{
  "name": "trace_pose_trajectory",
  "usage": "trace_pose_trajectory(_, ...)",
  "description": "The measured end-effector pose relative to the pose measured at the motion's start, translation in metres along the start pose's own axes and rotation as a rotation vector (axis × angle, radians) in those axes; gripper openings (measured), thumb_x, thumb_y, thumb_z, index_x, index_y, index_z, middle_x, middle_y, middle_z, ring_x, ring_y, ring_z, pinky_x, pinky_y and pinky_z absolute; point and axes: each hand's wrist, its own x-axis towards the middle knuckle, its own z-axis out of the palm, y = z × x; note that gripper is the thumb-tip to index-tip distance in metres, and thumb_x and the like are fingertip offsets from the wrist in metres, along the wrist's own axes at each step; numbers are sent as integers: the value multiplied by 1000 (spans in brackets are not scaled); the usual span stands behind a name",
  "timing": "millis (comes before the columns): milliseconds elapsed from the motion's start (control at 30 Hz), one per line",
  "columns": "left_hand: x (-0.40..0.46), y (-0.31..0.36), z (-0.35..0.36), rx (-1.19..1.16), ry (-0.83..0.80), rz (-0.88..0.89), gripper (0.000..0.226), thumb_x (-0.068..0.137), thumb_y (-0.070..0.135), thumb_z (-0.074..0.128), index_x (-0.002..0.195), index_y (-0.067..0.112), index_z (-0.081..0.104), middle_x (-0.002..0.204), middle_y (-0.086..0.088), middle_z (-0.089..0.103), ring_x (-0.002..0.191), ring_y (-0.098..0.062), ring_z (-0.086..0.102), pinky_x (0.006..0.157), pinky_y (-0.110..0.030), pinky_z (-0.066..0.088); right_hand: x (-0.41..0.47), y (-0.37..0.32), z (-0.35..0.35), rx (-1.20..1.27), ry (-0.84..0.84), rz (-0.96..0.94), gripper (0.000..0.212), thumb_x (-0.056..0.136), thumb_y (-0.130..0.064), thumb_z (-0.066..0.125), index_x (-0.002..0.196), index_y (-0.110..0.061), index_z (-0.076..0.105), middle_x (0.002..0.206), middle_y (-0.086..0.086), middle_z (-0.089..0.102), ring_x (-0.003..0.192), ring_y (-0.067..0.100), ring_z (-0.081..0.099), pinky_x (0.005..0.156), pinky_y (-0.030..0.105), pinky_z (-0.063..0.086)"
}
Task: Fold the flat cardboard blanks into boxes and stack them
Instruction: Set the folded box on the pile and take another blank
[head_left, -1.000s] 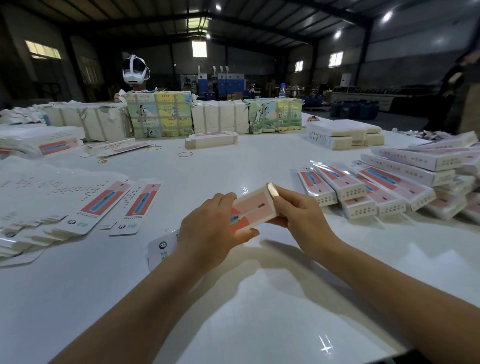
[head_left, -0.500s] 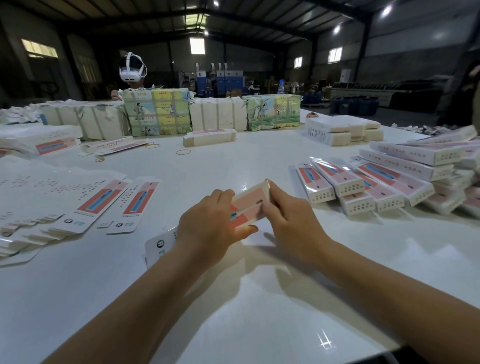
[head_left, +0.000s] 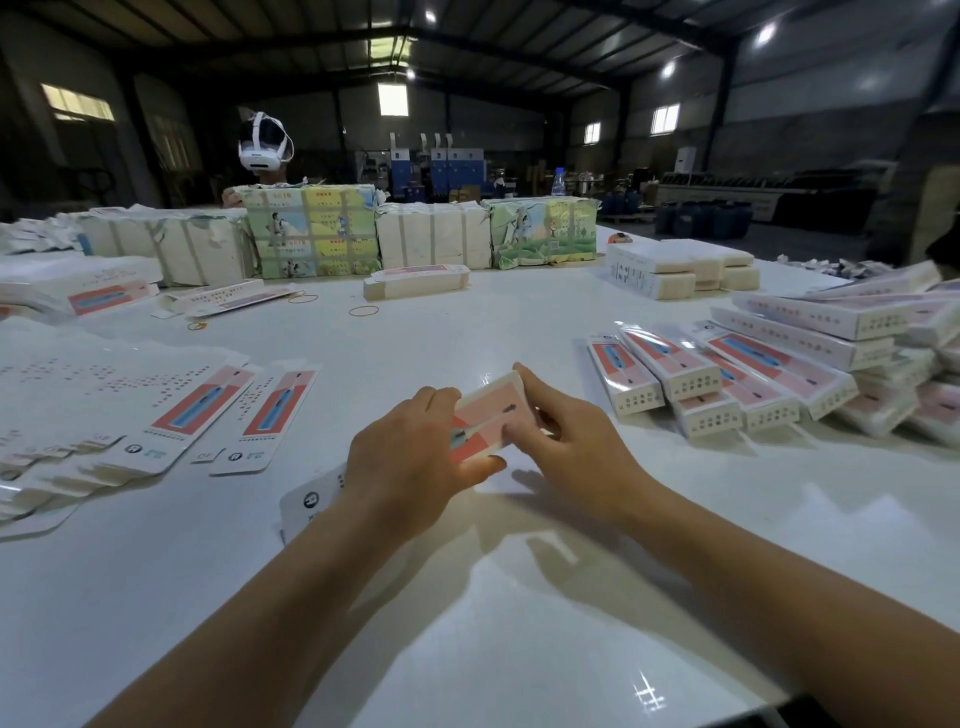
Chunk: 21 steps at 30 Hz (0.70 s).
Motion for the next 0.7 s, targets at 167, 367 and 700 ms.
trace_pose_trajectory(167,2,-2,-5,82,-48,30,62,76,67,57,120,26,45,110,8,56,88,-12,55,72,-25,47,-1,5,1,-249,-37,-73,67,90,-20,57,148,-25,25,146,-4,37,120,8,45,100,30,45)
trace_pose_trajectory(367,1,-5,-7,81,-138,79,62,74,64,63,120,26,48,109,8,59,89,-11,57,78,-24,46,0,14,-2,-748,-141,-379,71,84,-23,66,146,-13,34,143,5,43,129,23,34,100,38,42)
trace_pose_trajectory(700,3,-11,3,54,112,161,38,78,31,67,107,7,69,116,-15,64,110,-39,57,91,-56,44,42,33,-90,-698,511,-41,49,91,-38,57,136,-22,48,117,8,61,96,18,43,75,31,37)
